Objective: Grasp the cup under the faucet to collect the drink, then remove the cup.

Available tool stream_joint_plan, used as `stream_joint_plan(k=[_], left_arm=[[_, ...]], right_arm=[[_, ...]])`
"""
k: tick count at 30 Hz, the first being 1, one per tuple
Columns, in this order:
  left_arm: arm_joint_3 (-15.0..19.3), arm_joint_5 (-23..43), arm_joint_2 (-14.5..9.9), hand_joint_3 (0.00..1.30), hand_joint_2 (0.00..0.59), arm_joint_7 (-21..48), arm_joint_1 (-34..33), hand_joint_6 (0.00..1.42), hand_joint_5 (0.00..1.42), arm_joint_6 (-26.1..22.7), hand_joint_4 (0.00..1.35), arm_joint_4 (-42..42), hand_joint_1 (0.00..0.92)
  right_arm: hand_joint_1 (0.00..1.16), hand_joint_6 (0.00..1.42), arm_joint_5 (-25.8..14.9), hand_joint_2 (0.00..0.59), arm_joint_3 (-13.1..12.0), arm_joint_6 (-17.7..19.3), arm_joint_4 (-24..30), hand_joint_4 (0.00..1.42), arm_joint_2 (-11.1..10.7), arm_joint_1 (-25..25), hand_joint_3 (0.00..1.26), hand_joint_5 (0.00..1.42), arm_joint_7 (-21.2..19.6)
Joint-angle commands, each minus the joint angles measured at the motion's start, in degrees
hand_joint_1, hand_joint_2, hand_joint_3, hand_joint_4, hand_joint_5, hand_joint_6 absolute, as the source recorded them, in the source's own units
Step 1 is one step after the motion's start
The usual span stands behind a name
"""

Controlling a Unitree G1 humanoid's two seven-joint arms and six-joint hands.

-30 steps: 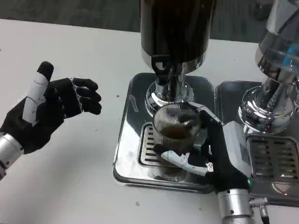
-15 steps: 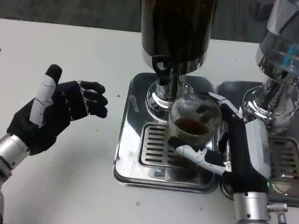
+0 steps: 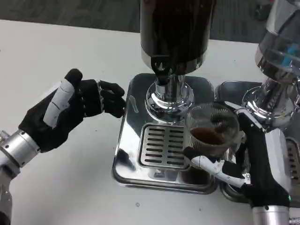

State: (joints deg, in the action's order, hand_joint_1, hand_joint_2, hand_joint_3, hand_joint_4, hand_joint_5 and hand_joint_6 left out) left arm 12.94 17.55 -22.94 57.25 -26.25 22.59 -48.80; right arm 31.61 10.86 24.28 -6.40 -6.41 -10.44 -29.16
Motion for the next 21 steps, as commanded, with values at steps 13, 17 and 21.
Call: stream_joint_plan(k=[13,17,21], left_arm=[[-4.2,-2.6,-1.1,0.46,0.08,-1.4,11.9,0.45,0.38,12.4,0.38,21.6,0.0],[-5.1,-4.4,-2.1,0.37,0.064,-2.6,13.6,0.34,0.23,16.9,0.22,24.3,0.0],[-6.0,-6.7,-3.4,0.3,0.057,-4.4,15.3,0.29,0.15,22.1,0.14,26.8,0.0]], right_arm=[[0.97,1.33,-1.8,0.161,-2.6,0.6,14.8,0.79,-0.6,-9.3,0.66,0.99,4.9],[0.97,1.35,-2.5,0.161,-3.4,0.8,17.3,0.8,-0.6,-11.1,0.67,1.0,6.2],[0.97,1.35,-3.1,0.161,-3.9,1.2,20.3,0.82,-0.6,-13.2,0.68,1.01,7.5]])
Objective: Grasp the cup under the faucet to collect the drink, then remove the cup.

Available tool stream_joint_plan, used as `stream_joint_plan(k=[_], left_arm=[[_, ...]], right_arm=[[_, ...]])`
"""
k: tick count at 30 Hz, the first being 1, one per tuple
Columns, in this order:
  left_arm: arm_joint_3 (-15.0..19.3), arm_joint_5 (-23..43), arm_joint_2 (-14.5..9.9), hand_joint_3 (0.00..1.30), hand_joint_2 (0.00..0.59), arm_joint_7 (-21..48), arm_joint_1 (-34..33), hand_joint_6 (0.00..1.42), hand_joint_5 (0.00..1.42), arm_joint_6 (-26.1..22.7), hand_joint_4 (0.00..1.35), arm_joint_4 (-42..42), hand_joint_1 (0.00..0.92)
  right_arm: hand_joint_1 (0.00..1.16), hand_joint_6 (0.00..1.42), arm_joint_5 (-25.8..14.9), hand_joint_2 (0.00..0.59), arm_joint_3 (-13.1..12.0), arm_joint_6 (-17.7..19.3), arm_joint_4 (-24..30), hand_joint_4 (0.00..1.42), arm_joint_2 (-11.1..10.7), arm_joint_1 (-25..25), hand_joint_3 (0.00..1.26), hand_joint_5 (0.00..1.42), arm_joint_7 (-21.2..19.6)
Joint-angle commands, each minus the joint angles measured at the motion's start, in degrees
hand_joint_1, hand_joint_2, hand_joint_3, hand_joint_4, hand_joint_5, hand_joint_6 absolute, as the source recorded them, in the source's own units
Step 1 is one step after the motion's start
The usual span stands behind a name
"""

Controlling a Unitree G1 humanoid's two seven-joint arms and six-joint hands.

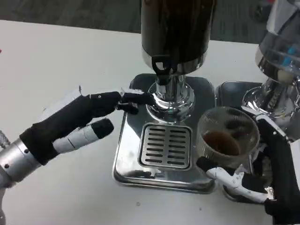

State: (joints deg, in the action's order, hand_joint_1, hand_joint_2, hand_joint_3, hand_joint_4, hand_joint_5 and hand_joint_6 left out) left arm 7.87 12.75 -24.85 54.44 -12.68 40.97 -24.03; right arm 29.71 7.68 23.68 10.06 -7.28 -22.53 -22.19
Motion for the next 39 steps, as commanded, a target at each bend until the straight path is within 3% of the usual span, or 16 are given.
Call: stream_joint_plan(k=[1,15,25,39], left_arm=[[-1.3,-2.2,-1.9,0.3,0.057,-1.8,2.2,0.28,0.15,4.7,0.14,2.8,0.0],[-4.4,-8.6,-8.9,0.12,0.049,-7.1,7.6,0.13,0.0,21.0,0.0,10.2,0.0],[-6.4,-7.4,-14.2,0.12,0.049,-10.1,10.7,0.13,0.0,24.4,0.0,14.3,0.0],[-6.8,-11.0,-17.5,0.11,0.059,-14.2,13.1,0.09,0.0,28.7,0.0,16.2,0.0]], right_arm=[[0.97,1.35,-1.4,0.161,-0.8,1.8,4.6,0.82,0.3,-1.6,0.69,1.01,0.9],[0.98,1.37,-3.7,0.144,-2.4,2.7,12.6,0.86,0.3,-8.4,0.73,1.05,4.9],[0.98,1.38,-5.0,0.143,-3.2,3.4,16.5,0.87,0.7,-12.7,0.75,1.06,7.2],[0.98,1.38,-5.9,0.153,-4.3,4.2,18.0,0.89,1.2,-14.4,0.77,1.07,8.5]])
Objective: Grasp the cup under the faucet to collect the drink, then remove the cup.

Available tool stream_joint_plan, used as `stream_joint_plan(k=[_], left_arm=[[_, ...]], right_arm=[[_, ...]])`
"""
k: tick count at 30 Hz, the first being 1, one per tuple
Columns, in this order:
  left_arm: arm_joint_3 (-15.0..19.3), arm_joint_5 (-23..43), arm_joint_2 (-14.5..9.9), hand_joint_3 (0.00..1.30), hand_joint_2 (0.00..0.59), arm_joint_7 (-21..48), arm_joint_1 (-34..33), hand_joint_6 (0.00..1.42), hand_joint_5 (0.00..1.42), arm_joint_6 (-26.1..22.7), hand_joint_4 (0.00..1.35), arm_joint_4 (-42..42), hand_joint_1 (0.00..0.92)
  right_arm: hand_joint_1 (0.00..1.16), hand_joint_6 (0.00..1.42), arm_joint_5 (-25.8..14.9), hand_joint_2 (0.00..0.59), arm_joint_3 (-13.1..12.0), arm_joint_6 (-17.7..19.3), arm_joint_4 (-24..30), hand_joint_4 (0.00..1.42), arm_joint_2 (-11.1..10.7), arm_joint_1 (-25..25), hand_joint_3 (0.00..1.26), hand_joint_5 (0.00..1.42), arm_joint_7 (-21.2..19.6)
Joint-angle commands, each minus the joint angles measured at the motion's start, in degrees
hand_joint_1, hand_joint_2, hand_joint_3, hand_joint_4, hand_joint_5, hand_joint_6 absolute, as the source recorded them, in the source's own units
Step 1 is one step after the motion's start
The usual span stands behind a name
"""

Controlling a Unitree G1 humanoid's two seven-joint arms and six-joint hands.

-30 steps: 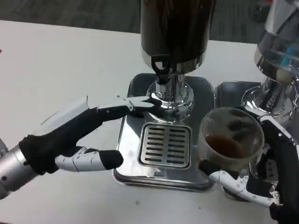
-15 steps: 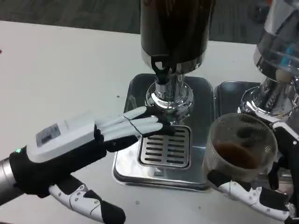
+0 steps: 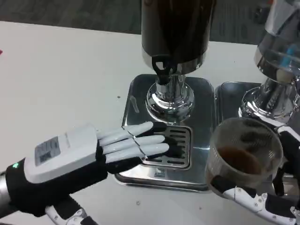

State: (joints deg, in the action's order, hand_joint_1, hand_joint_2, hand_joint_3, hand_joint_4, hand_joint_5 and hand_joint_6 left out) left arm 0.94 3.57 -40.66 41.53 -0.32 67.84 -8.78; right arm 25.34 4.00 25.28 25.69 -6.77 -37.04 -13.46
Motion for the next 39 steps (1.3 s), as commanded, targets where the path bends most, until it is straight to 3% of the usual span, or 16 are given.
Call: stream_joint_plan(k=[1,8,24,39], left_arm=[[0.0,-2.2,-1.9,0.11,0.059,-1.6,0.7,0.08,0.0,2.1,0.0,1.0,0.0],[0.8,-5.1,-3.7,0.09,0.057,-3.8,1.3,0.06,0.0,4.4,0.0,1.7,0.0],[1.2,-7.6,-5.1,0.08,0.058,-8.4,3.8,0.07,0.0,4.3,0.0,1.7,0.0],[1.9,-8.7,-5.4,0.08,0.058,-10.0,5.3,0.07,0.0,3.7,0.0,2.0,0.0]], right_arm=[[0.98,1.38,-1.6,0.153,-0.7,2.6,2.4,0.89,0.7,0.1,0.77,1.08,-0.2],[0.98,1.38,-2.1,0.153,-1.3,2.7,3.4,0.9,1.0,-0.2,0.77,1.08,0.6],[0.97,1.39,-2.5,0.153,-2.2,3.0,3.9,0.9,1.7,-0.6,0.78,1.08,1.8],[0.98,1.4,-3.5,0.154,-3.1,3.0,3.9,0.91,1.8,-0.1,0.78,1.09,3.1]])
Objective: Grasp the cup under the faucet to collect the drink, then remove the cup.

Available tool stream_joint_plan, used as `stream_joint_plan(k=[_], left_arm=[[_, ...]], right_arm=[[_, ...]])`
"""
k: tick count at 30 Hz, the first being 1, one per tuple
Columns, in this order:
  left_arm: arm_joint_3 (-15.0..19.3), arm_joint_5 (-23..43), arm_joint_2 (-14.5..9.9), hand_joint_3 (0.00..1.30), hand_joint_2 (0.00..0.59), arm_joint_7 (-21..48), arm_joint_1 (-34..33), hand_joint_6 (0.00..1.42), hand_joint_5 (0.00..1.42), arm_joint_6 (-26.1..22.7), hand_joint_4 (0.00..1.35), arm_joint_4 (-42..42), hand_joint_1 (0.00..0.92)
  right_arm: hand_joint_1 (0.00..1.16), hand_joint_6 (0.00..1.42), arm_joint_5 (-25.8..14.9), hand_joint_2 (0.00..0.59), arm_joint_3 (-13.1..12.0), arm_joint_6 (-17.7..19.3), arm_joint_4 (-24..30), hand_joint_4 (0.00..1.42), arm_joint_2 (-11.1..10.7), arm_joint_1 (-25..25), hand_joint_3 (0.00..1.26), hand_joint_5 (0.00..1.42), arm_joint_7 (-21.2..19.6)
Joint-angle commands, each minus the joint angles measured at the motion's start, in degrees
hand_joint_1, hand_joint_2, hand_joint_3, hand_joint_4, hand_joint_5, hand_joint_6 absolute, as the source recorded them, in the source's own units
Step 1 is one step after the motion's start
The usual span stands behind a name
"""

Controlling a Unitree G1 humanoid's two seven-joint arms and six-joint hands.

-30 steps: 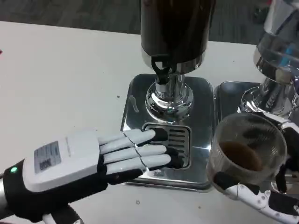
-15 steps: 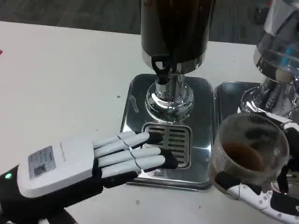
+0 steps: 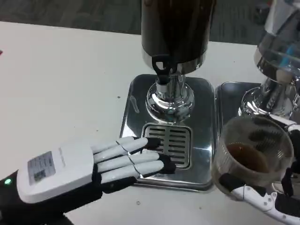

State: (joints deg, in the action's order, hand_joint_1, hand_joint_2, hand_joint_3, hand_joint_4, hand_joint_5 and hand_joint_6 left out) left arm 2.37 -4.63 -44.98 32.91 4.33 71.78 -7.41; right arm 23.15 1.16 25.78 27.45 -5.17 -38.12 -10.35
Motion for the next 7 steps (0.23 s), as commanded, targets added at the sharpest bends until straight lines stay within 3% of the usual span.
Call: stream_joint_plan(k=[1,7], left_arm=[[0.5,-0.6,-1.1,0.08,0.058,-1.5,0.7,0.07,0.0,-0.4,0.0,0.6,0.0],[0.3,-0.4,-1.4,0.08,0.058,-1.8,0.8,0.08,0.0,-0.9,0.0,0.6,0.0]], right_arm=[[0.98,1.4,-1.4,0.154,-0.3,2.5,2.1,0.91,0.2,1.1,0.78,1.09,0.1],[0.99,1.4,-1.5,0.155,-0.3,2.4,1.9,0.91,0.3,1.2,0.79,1.09,0.3]])
